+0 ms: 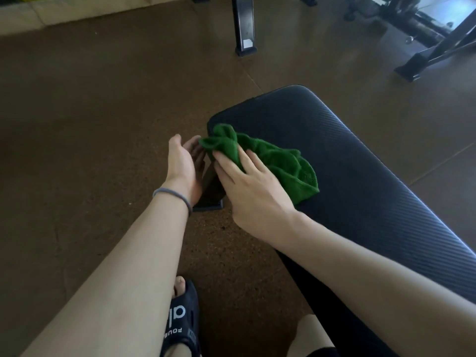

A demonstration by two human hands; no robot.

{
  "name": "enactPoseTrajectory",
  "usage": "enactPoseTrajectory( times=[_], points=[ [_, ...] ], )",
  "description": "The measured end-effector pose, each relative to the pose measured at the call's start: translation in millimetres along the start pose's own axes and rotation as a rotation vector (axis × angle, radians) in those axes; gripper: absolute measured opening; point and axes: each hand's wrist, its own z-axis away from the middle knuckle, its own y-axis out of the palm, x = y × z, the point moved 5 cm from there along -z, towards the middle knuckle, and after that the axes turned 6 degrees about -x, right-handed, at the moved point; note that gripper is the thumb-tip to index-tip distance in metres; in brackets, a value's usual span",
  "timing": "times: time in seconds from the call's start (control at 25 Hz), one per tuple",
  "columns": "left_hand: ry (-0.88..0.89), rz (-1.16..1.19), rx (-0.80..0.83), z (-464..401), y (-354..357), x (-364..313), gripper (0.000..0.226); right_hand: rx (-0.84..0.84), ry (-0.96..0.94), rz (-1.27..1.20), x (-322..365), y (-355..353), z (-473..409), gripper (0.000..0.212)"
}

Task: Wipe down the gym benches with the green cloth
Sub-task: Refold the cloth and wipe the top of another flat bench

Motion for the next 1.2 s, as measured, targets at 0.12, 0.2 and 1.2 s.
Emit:
enactPoseTrajectory(
  times=[0.12, 0.2, 1.2],
  points=[
    [0.034, -0.038, 0.009, -4, 1, 3, 0.06, -0.039, -0.016, -0.026, -8, 1, 36, 0.076],
    [0.053, -0.081, 0.019, -5, 3, 4, 0.06, -0.051, -0.016, -0.075, -13, 3, 14, 0.074],
    [-0.013, -0.426, 0.373, 85, -18, -24, 0.049, -0.405, 0.775, -0.956, -26, -45, -39, 0.036]
  ],
)
